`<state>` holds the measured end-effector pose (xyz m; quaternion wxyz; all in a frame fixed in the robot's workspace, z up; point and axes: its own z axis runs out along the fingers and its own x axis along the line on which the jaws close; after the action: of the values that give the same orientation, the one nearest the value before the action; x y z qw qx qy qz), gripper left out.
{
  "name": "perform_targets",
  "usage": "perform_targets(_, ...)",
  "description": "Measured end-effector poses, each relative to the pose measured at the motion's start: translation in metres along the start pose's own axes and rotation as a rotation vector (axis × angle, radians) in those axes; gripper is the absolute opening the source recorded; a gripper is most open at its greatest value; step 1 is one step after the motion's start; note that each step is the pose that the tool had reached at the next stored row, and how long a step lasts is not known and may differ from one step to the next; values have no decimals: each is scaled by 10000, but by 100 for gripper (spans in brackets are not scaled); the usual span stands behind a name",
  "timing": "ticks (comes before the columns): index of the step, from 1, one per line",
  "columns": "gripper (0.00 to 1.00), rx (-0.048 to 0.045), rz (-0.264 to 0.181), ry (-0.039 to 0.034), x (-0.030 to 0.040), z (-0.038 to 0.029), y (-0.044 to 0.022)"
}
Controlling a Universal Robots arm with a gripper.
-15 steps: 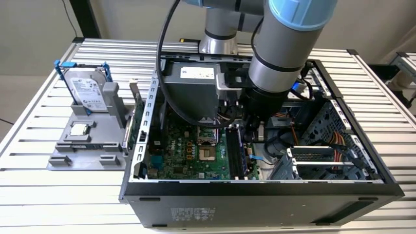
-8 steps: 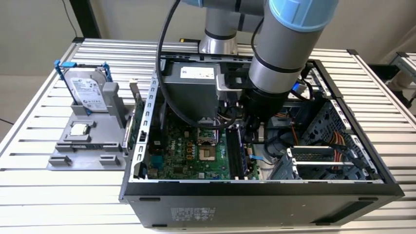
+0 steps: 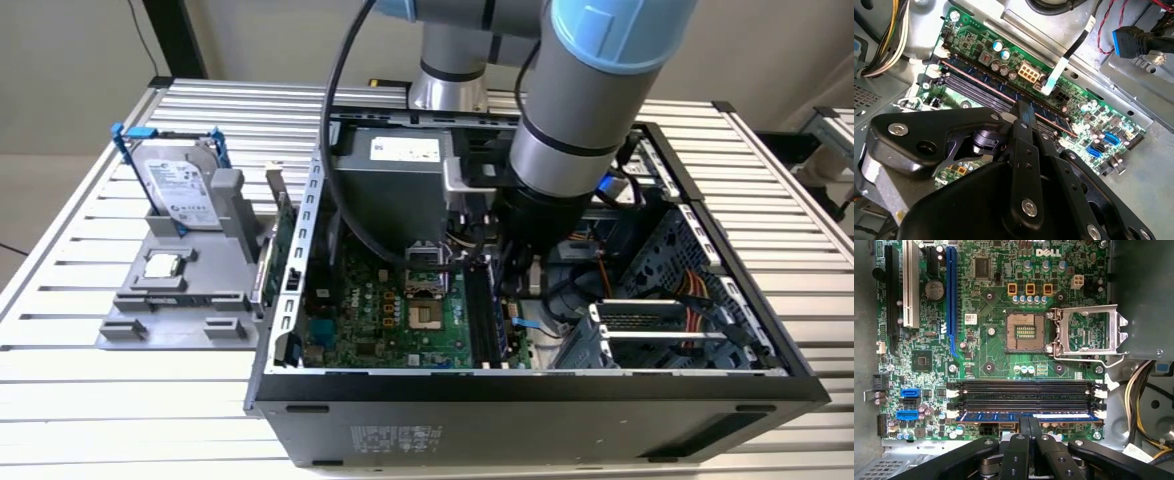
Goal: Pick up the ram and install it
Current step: 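Press down the ram until it locks into place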
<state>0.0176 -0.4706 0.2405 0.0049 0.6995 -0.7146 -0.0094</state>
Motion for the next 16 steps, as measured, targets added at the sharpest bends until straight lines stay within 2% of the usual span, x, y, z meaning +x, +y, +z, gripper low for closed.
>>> perform_targets(10,0,-1,26,0,2,150,-3)
perform_targets(16,0,-2,30,6,3,189,-4)
